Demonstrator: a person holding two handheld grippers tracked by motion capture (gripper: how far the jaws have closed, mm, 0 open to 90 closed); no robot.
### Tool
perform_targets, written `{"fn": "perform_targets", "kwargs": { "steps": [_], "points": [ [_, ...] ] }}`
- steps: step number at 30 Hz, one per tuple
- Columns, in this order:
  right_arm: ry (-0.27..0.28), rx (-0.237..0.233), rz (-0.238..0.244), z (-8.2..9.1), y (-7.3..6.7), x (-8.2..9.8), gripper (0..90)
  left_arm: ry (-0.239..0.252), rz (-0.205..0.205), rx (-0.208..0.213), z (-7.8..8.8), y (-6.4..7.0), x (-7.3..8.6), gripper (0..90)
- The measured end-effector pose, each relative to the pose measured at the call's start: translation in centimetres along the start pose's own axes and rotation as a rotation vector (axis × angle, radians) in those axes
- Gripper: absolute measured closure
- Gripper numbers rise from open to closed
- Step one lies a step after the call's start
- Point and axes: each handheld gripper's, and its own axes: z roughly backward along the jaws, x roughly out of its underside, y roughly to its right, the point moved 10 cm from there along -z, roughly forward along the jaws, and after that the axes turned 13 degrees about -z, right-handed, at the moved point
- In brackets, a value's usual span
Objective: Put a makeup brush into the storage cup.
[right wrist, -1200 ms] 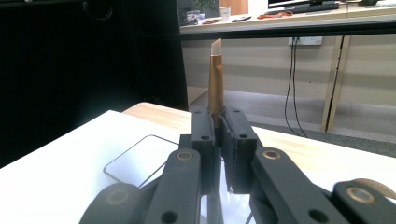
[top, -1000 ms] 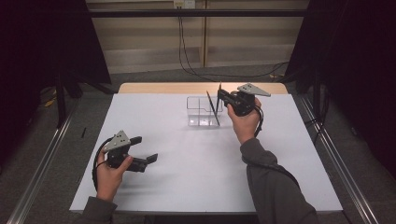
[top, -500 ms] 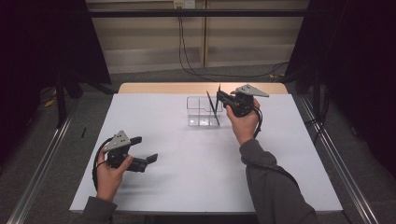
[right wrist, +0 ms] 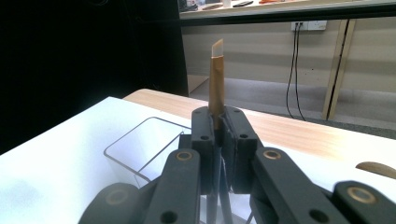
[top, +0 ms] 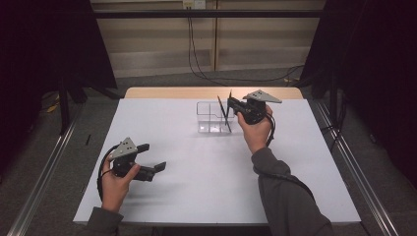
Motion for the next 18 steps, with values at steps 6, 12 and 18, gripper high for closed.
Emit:
{"fn": "perform_targets", "kwargs": {
  "steps": [6,12,18],
  "points": [
    [-0.009,-0.001,-0.001,-0.17,0.00,0.39,84.0,-0.002,0.002,-0.003,0.01,-0.02,0.04,2.5],
    [-0.028,-0.005,0.004,-0.24,-0.04,0.65,81.1,-0.004,0.002,-0.004,0.05,-0.01,0.06,2.5],
    [-0.037,0.004,-0.005,-0.15,0.23,0.73,66.8,-0.003,0.004,-0.005,0.06,0.05,0.02,2.5]
  ]
}}
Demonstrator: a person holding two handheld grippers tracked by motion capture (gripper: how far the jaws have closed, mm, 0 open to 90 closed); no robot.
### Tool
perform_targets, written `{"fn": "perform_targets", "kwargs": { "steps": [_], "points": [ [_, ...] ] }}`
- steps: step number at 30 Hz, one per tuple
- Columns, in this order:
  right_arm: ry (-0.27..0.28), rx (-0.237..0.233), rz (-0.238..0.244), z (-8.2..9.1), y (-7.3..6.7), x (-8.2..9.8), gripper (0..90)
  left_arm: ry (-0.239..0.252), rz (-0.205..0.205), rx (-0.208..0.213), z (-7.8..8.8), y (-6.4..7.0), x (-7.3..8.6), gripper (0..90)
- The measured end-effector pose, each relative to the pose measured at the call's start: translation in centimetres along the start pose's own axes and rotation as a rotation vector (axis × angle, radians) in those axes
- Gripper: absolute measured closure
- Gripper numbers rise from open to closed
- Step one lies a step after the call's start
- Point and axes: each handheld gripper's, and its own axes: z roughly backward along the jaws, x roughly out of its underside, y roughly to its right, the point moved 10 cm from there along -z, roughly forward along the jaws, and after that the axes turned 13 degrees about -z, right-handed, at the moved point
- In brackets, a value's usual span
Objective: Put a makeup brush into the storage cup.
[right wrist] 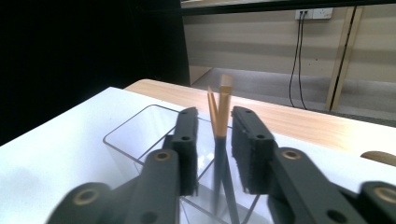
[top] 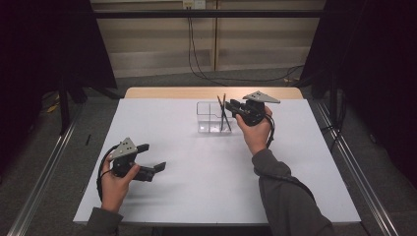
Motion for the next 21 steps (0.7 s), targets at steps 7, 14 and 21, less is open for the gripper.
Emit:
{"fn": "perform_targets", "kwargs": {
  "steps": [7,14,21],
  "points": [
    [0.016,0.004,-0.004,0.4,0.3,-0.3,54.1,0.002,-0.005,-0.004,0.1,-0.1,-0.1,2.5],
    [0.021,-0.002,0.002,0.8,0.3,-0.4,43.2,0.004,-0.006,0.002,0.0,-0.1,-0.1,2.5],
    [0.008,-0.017,0.021,1.2,0.2,-0.1,34.5,-0.005,-0.007,-0.006,0.0,-0.1,-0.1,2.5]
  ]
}}
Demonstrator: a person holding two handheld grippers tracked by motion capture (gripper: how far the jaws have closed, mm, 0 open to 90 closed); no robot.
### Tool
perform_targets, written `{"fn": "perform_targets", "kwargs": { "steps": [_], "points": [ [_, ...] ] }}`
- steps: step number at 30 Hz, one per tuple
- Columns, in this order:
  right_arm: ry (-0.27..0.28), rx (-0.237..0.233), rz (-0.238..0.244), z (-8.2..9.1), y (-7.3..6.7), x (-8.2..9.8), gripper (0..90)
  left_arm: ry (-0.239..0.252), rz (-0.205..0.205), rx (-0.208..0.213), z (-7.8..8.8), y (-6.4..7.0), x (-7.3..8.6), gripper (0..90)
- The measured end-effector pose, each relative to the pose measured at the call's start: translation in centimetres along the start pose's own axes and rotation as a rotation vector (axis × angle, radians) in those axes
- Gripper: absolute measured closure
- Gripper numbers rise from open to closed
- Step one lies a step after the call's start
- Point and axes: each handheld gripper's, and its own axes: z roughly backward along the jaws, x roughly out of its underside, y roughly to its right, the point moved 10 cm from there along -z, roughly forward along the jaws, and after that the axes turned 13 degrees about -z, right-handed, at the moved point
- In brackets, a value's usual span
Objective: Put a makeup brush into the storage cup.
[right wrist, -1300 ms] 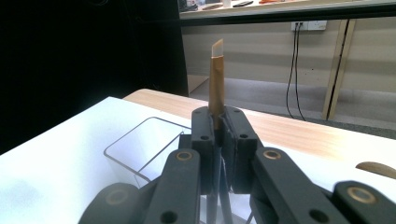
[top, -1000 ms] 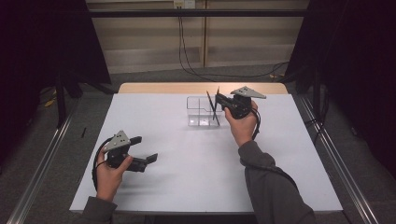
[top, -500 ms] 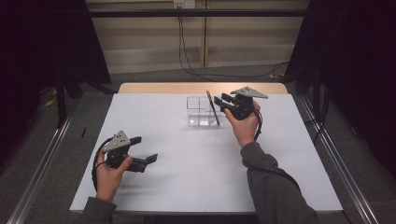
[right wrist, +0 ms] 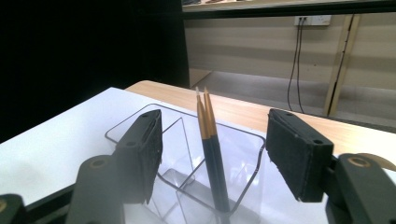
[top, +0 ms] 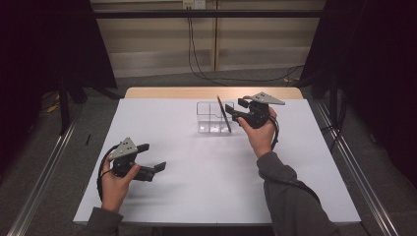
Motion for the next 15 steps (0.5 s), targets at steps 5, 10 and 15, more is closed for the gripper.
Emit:
{"fn": "perform_targets", "kwargs": {
  "steps": [5,10,15],
  "points": [
    [-0.008,-0.006,0.025,0.28,-0.12,0.10,31.0,0.003,0.000,0.005,-0.08,0.07,0.00,2.5],
    [-0.024,-0.023,0.033,0.49,-0.38,0.20,26.9,-0.002,0.001,0.006,-0.16,0.12,0.04,2.5],
    [-0.032,-0.034,0.044,0.61,-0.58,0.41,23.6,-0.001,-0.001,0.009,-0.25,0.16,0.00,2.5]
  ]
}}
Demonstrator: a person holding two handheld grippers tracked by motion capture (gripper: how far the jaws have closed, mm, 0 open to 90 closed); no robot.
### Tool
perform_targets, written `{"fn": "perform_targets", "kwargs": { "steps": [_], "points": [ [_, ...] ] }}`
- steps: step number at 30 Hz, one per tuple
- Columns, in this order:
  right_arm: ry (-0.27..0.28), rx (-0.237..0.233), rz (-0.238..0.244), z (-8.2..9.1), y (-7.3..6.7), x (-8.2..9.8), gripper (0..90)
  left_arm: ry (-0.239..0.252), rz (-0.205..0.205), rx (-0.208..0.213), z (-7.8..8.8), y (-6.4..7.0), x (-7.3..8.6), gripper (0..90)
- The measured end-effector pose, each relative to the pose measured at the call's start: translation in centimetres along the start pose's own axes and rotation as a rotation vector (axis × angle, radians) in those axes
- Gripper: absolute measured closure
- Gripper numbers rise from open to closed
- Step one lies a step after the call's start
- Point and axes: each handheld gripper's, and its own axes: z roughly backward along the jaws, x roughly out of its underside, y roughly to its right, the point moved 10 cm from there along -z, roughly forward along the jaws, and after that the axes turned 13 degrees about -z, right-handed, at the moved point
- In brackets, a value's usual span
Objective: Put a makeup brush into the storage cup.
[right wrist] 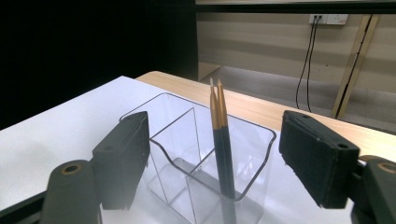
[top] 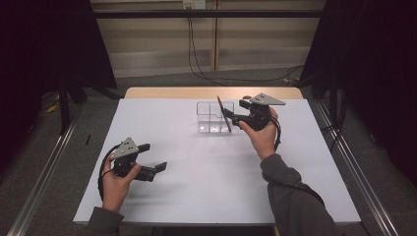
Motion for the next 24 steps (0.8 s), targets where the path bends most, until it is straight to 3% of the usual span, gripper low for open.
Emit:
{"fn": "perform_targets", "kwargs": {
  "steps": [24],
  "points": [
    [-0.028,-0.051,0.026,1.8,-0.7,1.1,16.6,0.004,0.001,-0.008,0.2,0.2,-0.3,2.5]
  ]
}}
